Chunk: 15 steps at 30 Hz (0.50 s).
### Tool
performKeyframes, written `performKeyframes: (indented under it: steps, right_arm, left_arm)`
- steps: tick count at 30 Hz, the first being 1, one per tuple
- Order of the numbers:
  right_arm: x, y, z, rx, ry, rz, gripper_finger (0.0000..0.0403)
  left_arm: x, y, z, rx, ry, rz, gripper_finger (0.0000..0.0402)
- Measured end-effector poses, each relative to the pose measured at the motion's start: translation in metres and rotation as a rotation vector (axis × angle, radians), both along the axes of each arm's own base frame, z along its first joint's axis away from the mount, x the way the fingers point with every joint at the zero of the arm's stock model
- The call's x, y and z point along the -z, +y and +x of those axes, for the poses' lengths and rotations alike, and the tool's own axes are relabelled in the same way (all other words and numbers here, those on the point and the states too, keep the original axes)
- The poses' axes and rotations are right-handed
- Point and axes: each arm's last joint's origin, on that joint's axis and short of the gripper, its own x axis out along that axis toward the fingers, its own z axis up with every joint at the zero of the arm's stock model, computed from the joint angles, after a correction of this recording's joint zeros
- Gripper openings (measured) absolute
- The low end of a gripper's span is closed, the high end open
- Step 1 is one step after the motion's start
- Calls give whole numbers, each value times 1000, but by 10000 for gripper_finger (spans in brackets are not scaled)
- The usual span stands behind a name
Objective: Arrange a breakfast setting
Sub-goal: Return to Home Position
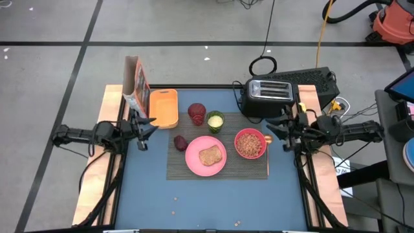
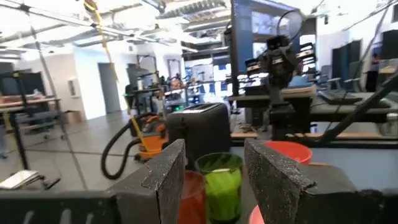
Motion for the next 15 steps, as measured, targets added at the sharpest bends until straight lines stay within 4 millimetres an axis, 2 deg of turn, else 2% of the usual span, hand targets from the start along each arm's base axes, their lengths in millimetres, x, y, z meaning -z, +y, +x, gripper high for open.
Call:
performKeyframes:
  steps: [7,15]
  right_arm:
    - [6,-11,13,102,66,-25,77]
    - [6,-25,12,224,76,-46,34]
  left_arm:
    - [12,4,2,-35,117,-40,173]
    - [15,4,2,-35,136,-55,173]
